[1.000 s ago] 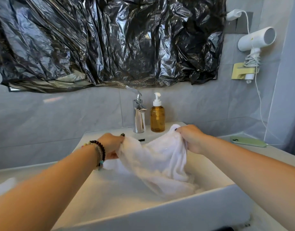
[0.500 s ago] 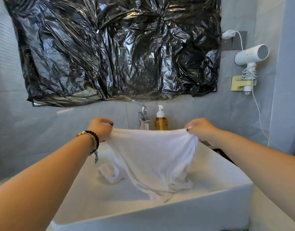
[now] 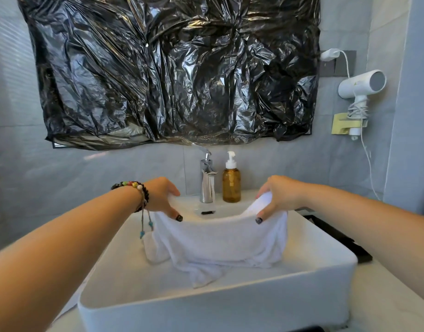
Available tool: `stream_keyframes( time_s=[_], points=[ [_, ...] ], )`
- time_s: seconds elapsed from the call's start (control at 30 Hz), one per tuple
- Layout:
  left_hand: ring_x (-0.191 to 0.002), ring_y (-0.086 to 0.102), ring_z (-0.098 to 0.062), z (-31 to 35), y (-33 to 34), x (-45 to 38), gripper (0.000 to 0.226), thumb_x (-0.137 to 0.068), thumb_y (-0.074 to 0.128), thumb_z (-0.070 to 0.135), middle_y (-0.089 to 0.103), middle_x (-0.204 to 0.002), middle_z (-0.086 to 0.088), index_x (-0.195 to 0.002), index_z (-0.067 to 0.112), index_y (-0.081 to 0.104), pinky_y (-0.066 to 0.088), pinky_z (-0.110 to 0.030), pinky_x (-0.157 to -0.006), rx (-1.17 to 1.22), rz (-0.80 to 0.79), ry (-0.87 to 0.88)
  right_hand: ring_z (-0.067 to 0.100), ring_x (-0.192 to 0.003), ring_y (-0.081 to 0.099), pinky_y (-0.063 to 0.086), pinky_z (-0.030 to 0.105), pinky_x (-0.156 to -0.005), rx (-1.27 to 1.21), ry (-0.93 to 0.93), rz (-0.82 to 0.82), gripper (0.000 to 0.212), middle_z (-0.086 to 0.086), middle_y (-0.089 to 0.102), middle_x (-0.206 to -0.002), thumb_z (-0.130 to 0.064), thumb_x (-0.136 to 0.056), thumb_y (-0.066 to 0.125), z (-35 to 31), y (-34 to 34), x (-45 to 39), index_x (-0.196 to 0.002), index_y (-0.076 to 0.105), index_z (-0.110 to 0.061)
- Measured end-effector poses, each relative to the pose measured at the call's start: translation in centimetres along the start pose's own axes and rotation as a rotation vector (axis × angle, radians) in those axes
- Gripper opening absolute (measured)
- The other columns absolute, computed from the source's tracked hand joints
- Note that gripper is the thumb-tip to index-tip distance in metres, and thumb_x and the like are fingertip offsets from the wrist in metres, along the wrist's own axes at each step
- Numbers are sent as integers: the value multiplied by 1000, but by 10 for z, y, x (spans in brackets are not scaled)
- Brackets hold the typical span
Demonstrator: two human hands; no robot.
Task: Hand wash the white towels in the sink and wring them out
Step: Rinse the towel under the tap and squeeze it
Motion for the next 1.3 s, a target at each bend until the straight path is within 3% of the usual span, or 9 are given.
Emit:
stream_keyframes(
  time_s=[0.13, 0.23, 0.43, 0.63, 0.8, 0.9, 1.03, 1.2, 1.3],
  points=[
    [-89, 56, -22, -2, -31, -8, 36, -87, 72, 43, 64, -97, -6, -100, 10, 69, 51, -34, -85, -279, 225, 19, 22, -74, 50, 37, 30, -56, 157, 30, 257, 38, -4, 48, -61, -36, -72, 80, 13, -31, -7, -53, 49, -24],
    [-102, 49, -30, -4, -62, -9, 29, -92, 62, 43, 47, -99, -8, -83, 17, 57, 48, -42, -89, -223, 457, -26, 25, -64, 39, 22, 31, -49, -31, 46, 511, 50, 4, 32, -55, -34, -72, 76, 15, -59, -6, -44, 37, -21],
    [-88, 55, -29, 3, -103, -2, 10, -95, 50, 9, 59, -96, -11, -100, 7, 58, 44, -36, -72, 331, 807, -40, 24, -73, 45, 30, 32, -60, -346, 86, 813, 22, 11, 51, -70, -15, -82, 66, 3, -99, -7, -74, 59, 5],
    [-91, 50, -26, 5, -115, 7, 17, -88, 52, 2, 57, -98, -9, -102, 9, 60, 41, -34, -74, 569, 939, -73, 23, -79, 52, 38, 30, -62, -567, 6, 1009, 17, 7, 58, -84, -12, -78, 69, -3, -125, -15, -89, 63, -2],
    [-84, 57, -27, -9, -101, 2, 9, -88, 57, 6, 61, -86, -8, -92, 12, 63, 47, -35, -72, 274, 813, -17, 24, -80, 52, 35, 29, -60, -374, 33, 930, 14, 9, 59, -85, -14, -80, 71, 7, -110, -22, -86, 60, -7],
    [-81, 63, -25, -15, -71, -2, 6, -94, 60, 23, 64, -85, -2, -89, 22, 57, 53, -37, -70, -250, 547, 93, 31, -82, 55, 36, 32, -59, -252, 114, 713, 15, 14, 60, -86, -17, -82, 70, 21, -74, -30, -83, 58, -7],
    [-89, 60, -22, -27, -21, -18, 16, -94, 62, 43, 65, -96, 3, -96, 27, 59, 49, -33, -68, -306, 276, 69, 33, -72, 56, 33, 33, -55, -115, 170, 397, 36, 10, 55, -64, -30, -81, 67, 35, -12, -45, -56, 47, -15],
    [-89, 62, -32, -34, 12, -29, 11, -95, 55, 15, 59, -105, -4, -105, 15, 59, 44, -36, -61, -303, 614, 125, 36, -88, 58, 42, 37, -65, -120, 182, 623, 11, 14, 60, -95, -18, -87, 61, 42, 19, -51, -90, 53, -11],
    [-83, 59, -31, -35, 29, -17, 7, -92, 61, 12, 57, -98, -6, -98, 11, 58, 36, -32, -59, -328, 526, 340, 31, -82, 53, 38, 36, -64, -82, 64, 500, 21, 1, 55, -85, -22, -85, 64, 49, 29, -34, -79, 44, -20]
  ],
)
Point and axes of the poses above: each hand's wrist, its own x-axis away from the middle knuckle, its own y-axis out of the palm, z = x × y, the point moved 3 cm from there along -x, towards the middle knuckle
